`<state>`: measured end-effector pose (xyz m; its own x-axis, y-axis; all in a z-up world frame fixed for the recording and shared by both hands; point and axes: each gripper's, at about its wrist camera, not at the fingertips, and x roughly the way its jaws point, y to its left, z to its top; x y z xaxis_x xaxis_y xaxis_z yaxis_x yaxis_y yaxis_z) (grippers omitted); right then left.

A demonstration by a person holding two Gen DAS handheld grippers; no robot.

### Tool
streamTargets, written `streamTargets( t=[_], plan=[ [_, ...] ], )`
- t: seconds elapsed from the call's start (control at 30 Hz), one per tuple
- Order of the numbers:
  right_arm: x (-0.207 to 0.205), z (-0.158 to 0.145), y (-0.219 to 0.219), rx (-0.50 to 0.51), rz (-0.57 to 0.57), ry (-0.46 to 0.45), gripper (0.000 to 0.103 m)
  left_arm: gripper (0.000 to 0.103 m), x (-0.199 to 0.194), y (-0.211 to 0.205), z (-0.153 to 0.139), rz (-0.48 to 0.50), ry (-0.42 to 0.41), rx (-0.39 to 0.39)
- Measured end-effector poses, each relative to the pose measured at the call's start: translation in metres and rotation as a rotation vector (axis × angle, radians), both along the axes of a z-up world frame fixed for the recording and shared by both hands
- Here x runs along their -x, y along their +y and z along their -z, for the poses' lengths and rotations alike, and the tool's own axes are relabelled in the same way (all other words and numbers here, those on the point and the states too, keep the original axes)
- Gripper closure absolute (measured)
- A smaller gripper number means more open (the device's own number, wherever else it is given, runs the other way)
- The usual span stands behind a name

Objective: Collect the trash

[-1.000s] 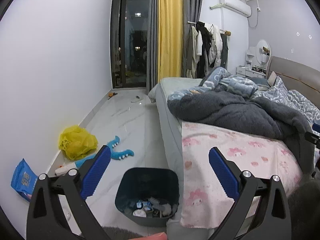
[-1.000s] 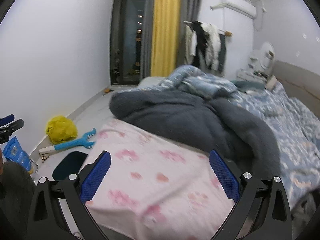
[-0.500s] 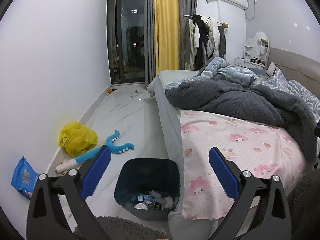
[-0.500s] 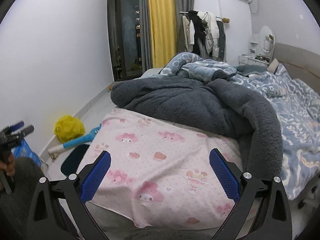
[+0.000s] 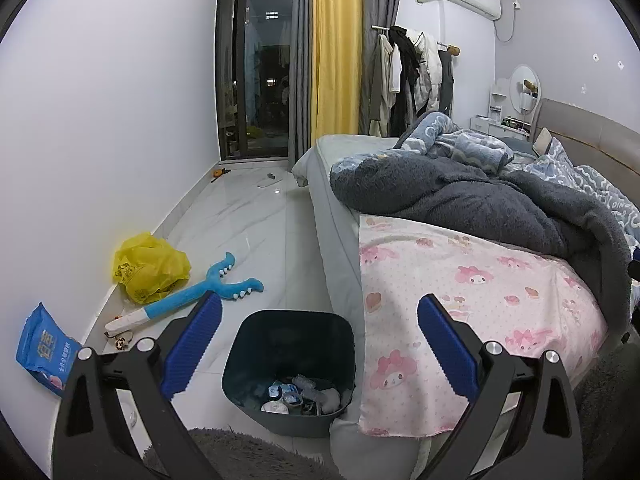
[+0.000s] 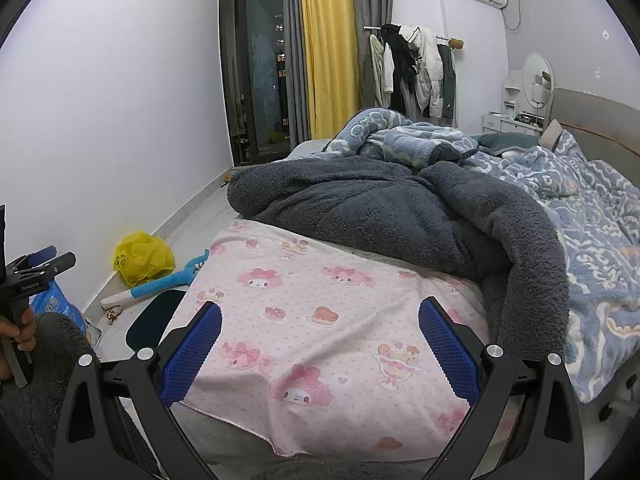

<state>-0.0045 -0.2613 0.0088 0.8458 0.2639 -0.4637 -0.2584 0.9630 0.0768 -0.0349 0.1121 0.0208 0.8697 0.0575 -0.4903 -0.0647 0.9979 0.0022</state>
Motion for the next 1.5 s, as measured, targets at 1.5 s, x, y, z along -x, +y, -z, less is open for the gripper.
streamTargets(
  t=[1.5],
  plan=[
    [0.0006, -0.0003, 0.0041, -0.001, -0.008, 0.005, 0.003, 0.003, 0.0022, -0.0022, 0.0068, 0.005, 0.006, -0.011]
  ],
)
